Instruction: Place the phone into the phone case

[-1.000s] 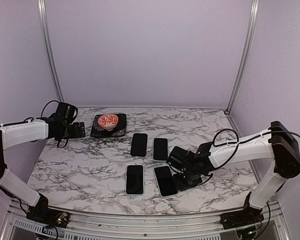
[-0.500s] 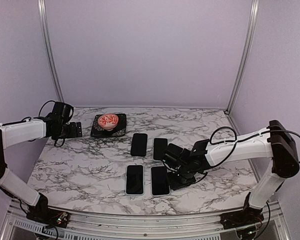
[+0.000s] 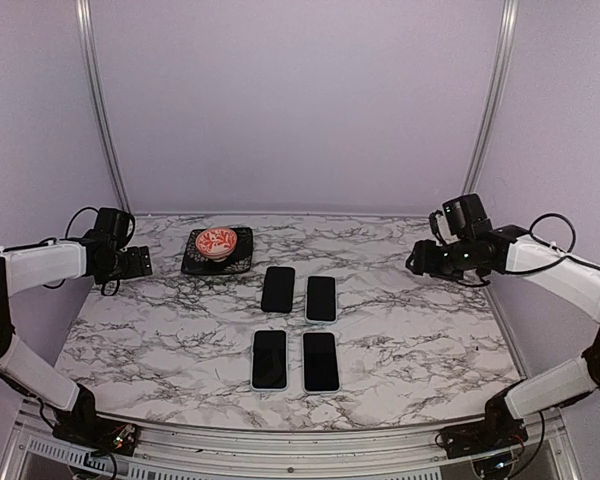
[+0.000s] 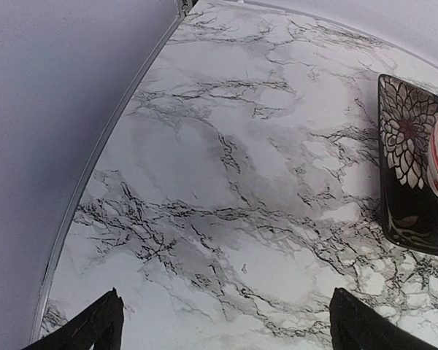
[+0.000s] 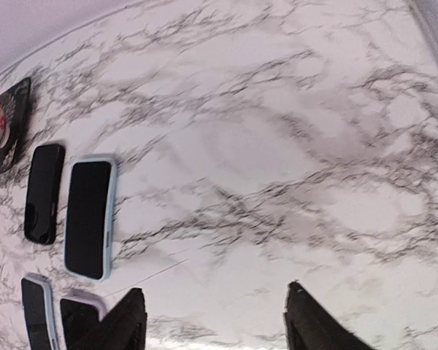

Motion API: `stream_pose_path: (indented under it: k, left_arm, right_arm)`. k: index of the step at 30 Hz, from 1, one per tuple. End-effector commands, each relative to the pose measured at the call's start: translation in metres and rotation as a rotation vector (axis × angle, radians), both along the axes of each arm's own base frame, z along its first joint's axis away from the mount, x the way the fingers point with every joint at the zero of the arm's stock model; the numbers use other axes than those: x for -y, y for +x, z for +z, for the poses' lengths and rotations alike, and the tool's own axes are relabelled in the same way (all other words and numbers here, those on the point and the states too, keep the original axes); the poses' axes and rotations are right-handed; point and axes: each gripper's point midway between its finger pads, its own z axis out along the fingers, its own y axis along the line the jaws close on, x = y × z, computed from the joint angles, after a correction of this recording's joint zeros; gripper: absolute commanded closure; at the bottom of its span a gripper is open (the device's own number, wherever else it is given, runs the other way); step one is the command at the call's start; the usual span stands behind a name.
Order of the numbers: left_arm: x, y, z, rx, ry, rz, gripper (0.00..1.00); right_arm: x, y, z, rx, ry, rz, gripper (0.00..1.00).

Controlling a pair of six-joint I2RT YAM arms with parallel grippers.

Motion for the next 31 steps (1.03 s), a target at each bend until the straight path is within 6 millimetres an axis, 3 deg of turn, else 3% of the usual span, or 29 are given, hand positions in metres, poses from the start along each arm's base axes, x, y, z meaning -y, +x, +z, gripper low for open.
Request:
stream_pose_path:
  k: [1,4,6,12,13,17,21,31]
  left_arm:
    - [0.001,0.003,0.009,0.053,0.009,-0.029,0.01]
    - [0.003,0.004,0.018,0.11,0.001,-0.049,0.01]
    - [0.005,0.003,0.023,0.147,-0.003,-0.061,0.01]
    - [0.012,0.003,0.041,0.264,-0.03,-0.108,0.01]
    - [0.013,0.002,0.044,0.285,-0.033,-0.115,0.01]
    - [0.016,0.0,0.054,0.353,-0.043,-0.133,0.01]
    - [0.015,-0.001,0.06,0.384,-0.043,-0.133,0.01]
    - [0.014,-0.001,0.053,0.382,-0.034,-0.134,0.01]
  right_arm:
    - [0.085,0.033,0.018,0.148,-0.088,-0.13,0.24]
    - [0.125,0.045,0.031,0.242,-0.105,-0.222,0.1]
    - [0.143,0.048,0.038,0.288,-0.116,-0.26,0.07]
    - [0.154,0.046,0.053,0.437,-0.135,-0.292,0.01]
    - [0.164,0.045,0.053,0.456,-0.139,-0.319,0.01]
    - [0.16,0.046,0.054,0.513,-0.119,-0.296,0.01]
    - [0.137,0.042,0.057,0.551,-0.051,-0.178,0.01]
    - [0.143,0.03,0.065,0.633,-0.003,-0.253,0.02]
